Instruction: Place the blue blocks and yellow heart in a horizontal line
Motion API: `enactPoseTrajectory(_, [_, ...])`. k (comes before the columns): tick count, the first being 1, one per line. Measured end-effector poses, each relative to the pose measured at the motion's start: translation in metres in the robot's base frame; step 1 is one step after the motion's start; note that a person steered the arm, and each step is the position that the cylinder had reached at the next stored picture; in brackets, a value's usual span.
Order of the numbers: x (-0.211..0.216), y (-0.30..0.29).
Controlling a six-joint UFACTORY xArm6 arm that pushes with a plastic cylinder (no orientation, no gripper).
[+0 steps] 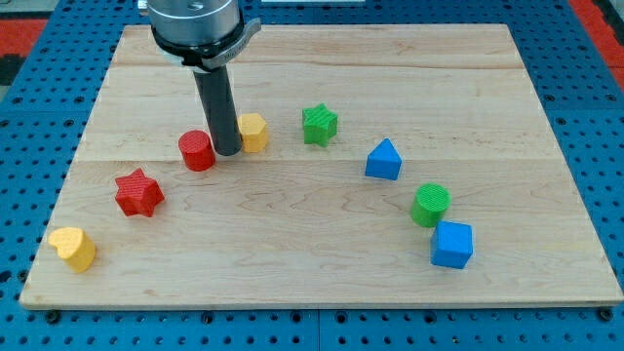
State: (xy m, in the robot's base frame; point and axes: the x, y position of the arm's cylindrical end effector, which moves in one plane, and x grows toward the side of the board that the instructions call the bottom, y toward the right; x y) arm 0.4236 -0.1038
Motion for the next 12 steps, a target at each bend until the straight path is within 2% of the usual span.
enactPoseTrajectory(1, [-0.006,0.0])
enactPoseTrajectory(2, [0.052,0.018])
enactPoseTrajectory(3, [0.125,0.082])
enactPoseTrajectory(4, [0.191,0.099])
enactPoseTrajectory(6, [0.194,0.317])
enactPoseTrajectory(7, [0.167,0.308])
enactPoseTrajectory(9, [0.151,0.168])
enactPoseTrajectory(10, [0.123,0.127])
enactPoseTrajectory(11, [0.112,0.144])
enactPoseTrajectory(12, [0.137,0.177])
